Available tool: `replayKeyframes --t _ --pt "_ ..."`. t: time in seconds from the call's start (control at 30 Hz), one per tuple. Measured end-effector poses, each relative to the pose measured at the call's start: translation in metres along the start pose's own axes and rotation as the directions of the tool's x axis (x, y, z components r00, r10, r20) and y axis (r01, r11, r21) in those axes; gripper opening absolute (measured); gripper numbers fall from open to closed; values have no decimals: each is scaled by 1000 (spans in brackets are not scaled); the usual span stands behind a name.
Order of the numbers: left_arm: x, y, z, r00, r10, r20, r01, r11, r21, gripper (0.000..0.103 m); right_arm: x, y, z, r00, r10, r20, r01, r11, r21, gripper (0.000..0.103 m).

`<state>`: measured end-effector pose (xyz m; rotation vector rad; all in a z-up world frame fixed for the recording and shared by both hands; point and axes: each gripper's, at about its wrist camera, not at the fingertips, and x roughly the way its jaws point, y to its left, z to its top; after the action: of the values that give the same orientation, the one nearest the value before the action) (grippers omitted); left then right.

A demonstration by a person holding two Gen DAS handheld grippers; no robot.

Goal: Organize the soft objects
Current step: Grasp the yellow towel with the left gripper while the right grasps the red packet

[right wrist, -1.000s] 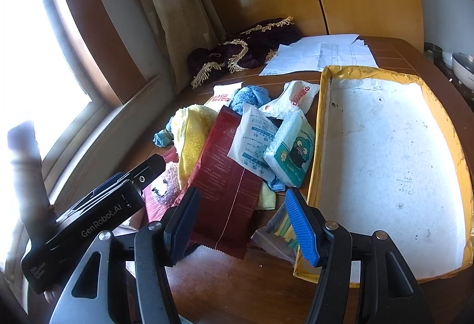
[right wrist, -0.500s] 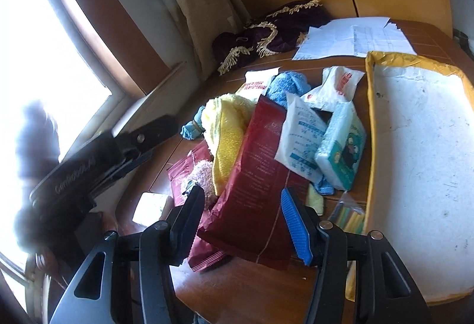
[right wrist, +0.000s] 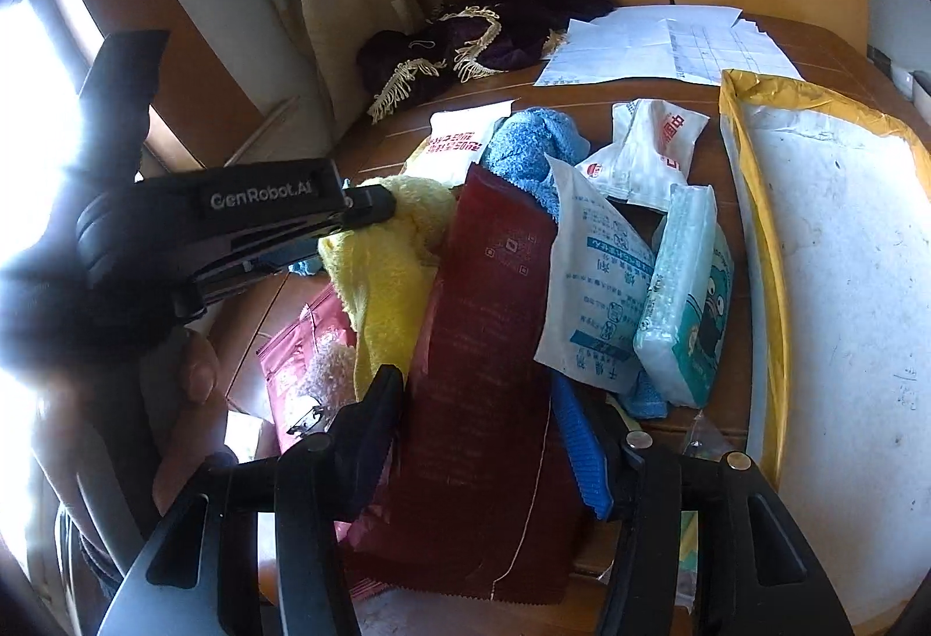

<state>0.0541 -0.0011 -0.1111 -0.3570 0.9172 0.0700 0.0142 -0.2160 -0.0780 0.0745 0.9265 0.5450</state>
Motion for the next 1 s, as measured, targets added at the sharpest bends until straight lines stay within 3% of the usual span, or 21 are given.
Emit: replayKeyframes --t 0.1,0.17,0.27,0.57,0.77,1.0 --pt "-12 13 -6 998 -59 26 60 997 -52 20 -3 -1 -3 1000 0 13 0 1000 -5 45" --pt "-20 20 -5 994 -103 48 107 990 -88 18 -8 0 -3 999 22 29 -22 1000 -8 27" --pt "-36 26 -3 986 -144 85 153 980 -123 16 -19 2 -4 997 15 69 -14 1000 -16 18" --pt "-97 24 -7 951 -217 220 244 964 -108 16 -47 -1 -8 985 124 124 -124 992 -6 14" --pt "-122 10 -17 936 -248 251 270 961 -57 16 -86 6 -10 963 160 217 -159 987 -24 14" --pt "-139 -17 -19 911 -312 271 323 946 3 16 -123 -14 -4 937 175 301 -185 983 3 14"
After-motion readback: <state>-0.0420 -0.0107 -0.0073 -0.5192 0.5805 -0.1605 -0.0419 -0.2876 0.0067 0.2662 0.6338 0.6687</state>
